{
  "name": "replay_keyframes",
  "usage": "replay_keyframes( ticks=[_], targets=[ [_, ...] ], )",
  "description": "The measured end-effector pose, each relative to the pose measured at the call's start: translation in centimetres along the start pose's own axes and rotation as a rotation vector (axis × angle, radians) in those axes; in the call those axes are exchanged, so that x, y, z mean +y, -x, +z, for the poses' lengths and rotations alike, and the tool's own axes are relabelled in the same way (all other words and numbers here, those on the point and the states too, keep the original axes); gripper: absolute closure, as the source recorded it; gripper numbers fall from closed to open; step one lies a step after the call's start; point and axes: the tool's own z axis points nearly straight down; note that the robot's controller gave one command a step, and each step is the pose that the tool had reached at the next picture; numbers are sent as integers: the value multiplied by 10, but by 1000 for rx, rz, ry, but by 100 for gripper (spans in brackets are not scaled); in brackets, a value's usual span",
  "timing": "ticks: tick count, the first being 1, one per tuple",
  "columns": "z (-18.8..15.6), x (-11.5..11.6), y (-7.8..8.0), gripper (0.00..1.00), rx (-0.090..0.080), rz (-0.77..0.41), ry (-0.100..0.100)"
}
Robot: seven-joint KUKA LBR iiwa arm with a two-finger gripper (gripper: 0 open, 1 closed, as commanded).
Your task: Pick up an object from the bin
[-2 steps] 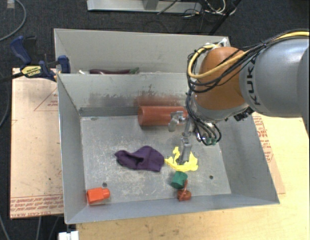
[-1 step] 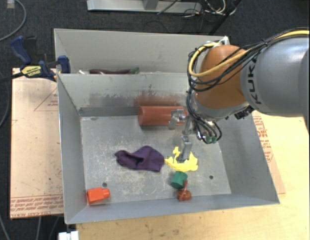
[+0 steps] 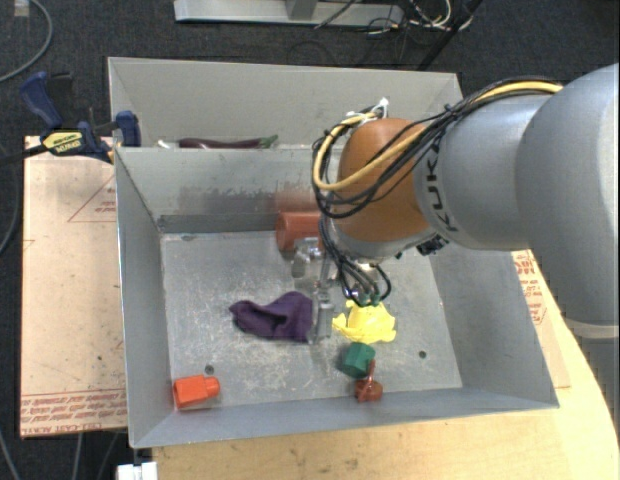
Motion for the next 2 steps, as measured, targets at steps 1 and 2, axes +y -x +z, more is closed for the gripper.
replay_keyframes(
  ticks=[1, 2],
  targets=[
    [-5, 40, -15, 0, 5, -100, 1],
    [-41, 54, -15, 0, -2, -98, 2]
  ],
)
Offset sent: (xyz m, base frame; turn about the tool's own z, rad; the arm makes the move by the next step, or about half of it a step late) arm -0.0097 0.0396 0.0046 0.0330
